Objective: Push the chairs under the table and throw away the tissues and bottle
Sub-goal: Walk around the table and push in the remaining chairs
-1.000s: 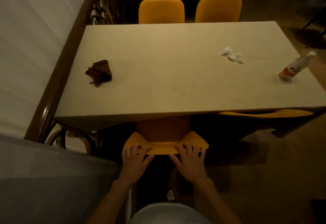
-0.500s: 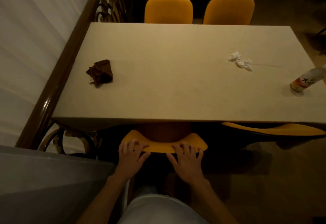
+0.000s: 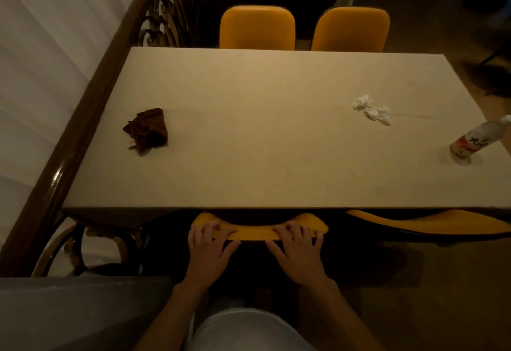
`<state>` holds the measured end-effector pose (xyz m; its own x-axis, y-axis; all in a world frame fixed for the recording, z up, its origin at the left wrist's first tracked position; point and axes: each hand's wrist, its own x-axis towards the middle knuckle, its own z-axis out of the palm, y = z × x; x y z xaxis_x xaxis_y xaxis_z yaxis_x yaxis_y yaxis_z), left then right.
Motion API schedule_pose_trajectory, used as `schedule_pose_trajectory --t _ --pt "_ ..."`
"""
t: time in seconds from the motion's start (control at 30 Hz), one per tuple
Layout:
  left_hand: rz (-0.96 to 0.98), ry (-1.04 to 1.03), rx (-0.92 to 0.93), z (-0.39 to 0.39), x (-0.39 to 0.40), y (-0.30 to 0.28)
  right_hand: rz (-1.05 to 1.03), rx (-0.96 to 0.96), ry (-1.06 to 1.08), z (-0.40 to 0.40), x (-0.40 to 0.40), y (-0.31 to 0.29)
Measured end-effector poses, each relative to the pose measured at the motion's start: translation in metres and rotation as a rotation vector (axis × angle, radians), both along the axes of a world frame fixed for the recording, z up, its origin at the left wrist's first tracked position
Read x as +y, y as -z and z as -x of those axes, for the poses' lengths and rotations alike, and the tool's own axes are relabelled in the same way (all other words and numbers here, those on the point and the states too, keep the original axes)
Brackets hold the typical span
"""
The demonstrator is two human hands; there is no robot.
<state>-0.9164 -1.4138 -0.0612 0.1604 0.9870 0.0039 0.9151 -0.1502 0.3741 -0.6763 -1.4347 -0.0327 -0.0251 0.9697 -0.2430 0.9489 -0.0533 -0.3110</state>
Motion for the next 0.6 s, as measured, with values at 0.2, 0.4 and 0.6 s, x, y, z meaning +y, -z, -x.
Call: schedule_pose_trajectory --t 0.2,0.4,0.6 --pt "-0.022 -0.010 -0.027 -0.006 0.019 0.007 0.037 -0.032 -0.005 -0.005 0.020 -0.006" --pt "0.125 -0.002 -0.038 -0.007 0.025 0.003 0.122 -0.053 -0.010 -0.007 0.026 -0.011" --pt "0.228 0.052 0.032 -0.003 0.027 -0.028 0.272 0.003 -0.028 -0.004 0.036 -0.025"
